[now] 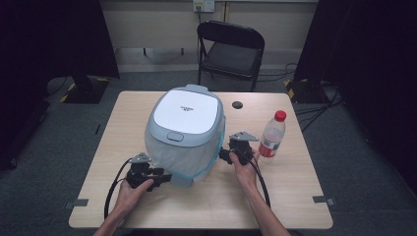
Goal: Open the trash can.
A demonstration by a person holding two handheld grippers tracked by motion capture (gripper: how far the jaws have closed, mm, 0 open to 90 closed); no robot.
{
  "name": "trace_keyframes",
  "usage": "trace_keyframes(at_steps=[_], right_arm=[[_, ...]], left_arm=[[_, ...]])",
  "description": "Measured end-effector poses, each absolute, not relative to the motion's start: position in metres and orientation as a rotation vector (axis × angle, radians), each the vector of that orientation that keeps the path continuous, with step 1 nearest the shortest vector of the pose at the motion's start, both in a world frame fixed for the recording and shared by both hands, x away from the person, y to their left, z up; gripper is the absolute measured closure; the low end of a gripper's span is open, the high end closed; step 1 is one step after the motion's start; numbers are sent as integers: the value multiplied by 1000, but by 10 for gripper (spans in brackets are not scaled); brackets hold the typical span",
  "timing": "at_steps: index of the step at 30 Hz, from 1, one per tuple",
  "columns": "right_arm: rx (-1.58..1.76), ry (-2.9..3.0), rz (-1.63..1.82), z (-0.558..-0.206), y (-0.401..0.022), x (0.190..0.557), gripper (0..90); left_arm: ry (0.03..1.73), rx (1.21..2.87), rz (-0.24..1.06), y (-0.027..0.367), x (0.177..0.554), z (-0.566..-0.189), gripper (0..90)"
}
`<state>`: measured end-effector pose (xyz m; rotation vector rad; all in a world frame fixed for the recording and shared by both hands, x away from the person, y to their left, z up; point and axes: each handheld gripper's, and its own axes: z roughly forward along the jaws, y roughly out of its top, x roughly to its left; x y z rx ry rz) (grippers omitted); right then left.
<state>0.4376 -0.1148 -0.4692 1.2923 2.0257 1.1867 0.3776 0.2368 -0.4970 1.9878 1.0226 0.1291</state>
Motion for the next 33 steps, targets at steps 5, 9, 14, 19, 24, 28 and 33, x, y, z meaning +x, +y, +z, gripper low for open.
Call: trace_keyframes(at_steps=[5,9,14,19,24,28,33], right_arm=[[1237,2067,1164,-461,-117,428,314],[1239,2068,1176,-451,-121,417,293],[1234,2064,1200,-445,-119,408,279],[1255,2028,1223,-443,-120,418,285],[1252,2029,1230,-440,-117,425,378],[1293,2046,1299,-442,-122,432,462],[1299,2037,1293,-440,-119,441,542]], left_arm=[[1092,1960,278,260,386,-483,449],[1189,1905,400,267,407,-468,398],[1204,1841,413,263,427,-459,417],[1145,1796,366,253,436,-452,413],[1125,1815,383,248,430,-450,549],[1084,1827,344,245,414,-450,593],[1048,1843,289,245,406,-451,586]])
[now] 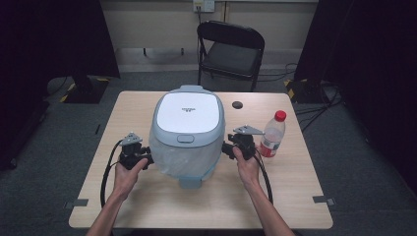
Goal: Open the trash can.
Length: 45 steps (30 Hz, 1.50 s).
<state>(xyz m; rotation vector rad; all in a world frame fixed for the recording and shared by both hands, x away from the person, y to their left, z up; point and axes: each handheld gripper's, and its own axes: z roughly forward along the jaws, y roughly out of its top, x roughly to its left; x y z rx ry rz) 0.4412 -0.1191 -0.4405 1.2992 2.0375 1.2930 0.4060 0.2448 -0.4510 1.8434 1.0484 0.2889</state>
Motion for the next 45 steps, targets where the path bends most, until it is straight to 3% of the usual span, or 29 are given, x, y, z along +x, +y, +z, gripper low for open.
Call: trace_keyframes(at_steps=[3,6,9,15,19,35,38,40,41,42,44,45], right_arm=[[1293,2038,1276,-438,-115,447,562],[1277,2066,1284,-439,-112,448,483],[1252,2084,1289,-439,-108,449,481],[1225,2103,1291,-438,-100,445,621],[1201,2137,1311,-437,-94,439,714],[1091,2266,1333,-434,-79,408,723],[1081,2288,1301,-431,-79,402,668],[1095,2295,1272,-431,-81,405,538],[1095,2295,1272,-431,-81,405,538],[1114,2317,1284,-431,-85,411,446],[1119,2332,1301,-431,-89,414,364],[1126,2335,1308,-430,-91,414,363]], left_arm=[[1062,1833,308,248,407,-453,542],[1159,1795,334,254,418,-458,525],[1188,1789,347,257,425,-459,506],[1163,1817,376,256,425,-452,610],[1129,1839,381,262,413,-451,631],[1148,1830,400,281,376,-451,664],[1136,1852,426,282,372,-449,649],[1136,1843,442,284,373,-451,574],[1136,1843,442,284,373,-451,534],[1159,1829,418,288,376,-454,465],[1143,1851,409,290,377,-455,450],[1157,1861,410,292,376,-456,430]])
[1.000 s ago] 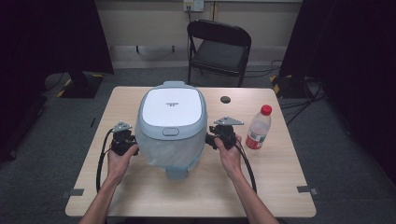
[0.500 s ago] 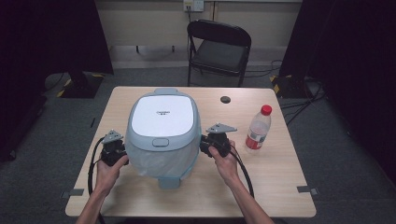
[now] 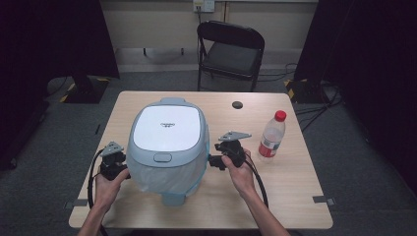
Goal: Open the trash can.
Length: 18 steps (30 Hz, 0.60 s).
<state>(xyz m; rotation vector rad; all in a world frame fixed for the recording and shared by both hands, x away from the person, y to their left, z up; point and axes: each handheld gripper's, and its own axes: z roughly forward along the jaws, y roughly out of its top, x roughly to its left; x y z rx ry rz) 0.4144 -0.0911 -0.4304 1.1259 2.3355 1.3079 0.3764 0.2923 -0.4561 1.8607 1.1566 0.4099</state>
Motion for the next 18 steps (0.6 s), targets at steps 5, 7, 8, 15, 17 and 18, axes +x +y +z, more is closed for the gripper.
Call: trace_keyframes(at_steps=[5,7,8,15,17,18], right_arm=[[1153,2354,1349,-428,-104,414,329],[1129,2363,1388,-425,-109,411,328],[1129,2363,1388,-425,-109,411,328],[1098,2397,1352,-416,-117,399,352],[1082,2394,1354,-415,-119,397,364],[1079,2392,1359,-414,-119,396,365]], left_arm=[[1207,1850,395,309,375,-463,368],[1217,1845,378,314,374,-466,343],[1217,1845,378,314,374,-466,332],[1213,1799,366,334,364,-462,286],[1189,1784,355,335,361,-458,277],[1184,1772,347,336,360,-457,268]])
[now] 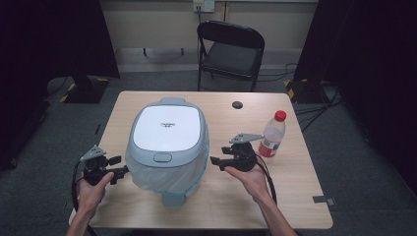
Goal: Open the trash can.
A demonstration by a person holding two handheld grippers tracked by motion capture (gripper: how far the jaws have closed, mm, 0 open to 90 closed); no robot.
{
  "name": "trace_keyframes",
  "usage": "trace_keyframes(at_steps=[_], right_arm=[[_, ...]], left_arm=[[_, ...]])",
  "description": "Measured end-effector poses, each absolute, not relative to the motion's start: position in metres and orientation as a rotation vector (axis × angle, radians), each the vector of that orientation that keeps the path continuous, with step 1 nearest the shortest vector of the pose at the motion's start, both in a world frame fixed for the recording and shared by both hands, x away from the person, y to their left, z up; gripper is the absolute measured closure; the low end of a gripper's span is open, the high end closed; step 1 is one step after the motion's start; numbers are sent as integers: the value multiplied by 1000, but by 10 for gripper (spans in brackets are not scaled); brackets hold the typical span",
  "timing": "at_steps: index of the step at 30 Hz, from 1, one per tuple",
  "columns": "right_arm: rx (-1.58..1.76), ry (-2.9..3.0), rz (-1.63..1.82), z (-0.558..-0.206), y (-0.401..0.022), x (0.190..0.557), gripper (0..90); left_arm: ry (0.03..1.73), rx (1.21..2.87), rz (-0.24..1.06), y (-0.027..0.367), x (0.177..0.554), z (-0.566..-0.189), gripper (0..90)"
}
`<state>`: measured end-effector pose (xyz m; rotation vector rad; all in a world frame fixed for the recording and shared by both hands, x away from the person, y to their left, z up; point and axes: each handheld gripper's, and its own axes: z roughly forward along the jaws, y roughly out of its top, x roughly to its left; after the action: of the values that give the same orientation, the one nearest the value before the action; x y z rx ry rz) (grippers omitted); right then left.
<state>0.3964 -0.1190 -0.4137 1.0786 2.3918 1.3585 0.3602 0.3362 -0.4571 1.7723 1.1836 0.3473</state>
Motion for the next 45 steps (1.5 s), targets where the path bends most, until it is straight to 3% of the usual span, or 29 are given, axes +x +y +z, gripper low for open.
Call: trace_keyframes(at_steps=[2,11,20,24,26,30,39,45], right_arm=[[1079,2383,1365,-412,-120,395,375],[978,2322,1480,-374,-129,379,659],[835,2267,1596,-325,-128,363,809],[797,2258,1631,-310,-127,361,842],[770,2262,1649,-303,-122,358,860],[658,2303,1688,-289,-95,350,883],[457,2421,1714,-282,-35,339,900],[421,2466,1714,-286,-23,335,900]], left_arm=[[1185,1765,355,337,360,-457,267],[1335,1859,414,351,370,-483,290],[1353,1968,519,349,370,-496,271],[1341,1992,572,348,369,-498,261],[1338,1971,595,347,369,-501,212],[1341,1962,596,347,370,-502,186],[1343,1963,596,347,370,-502,182],[1345,1962,591,348,370,-502,174]])
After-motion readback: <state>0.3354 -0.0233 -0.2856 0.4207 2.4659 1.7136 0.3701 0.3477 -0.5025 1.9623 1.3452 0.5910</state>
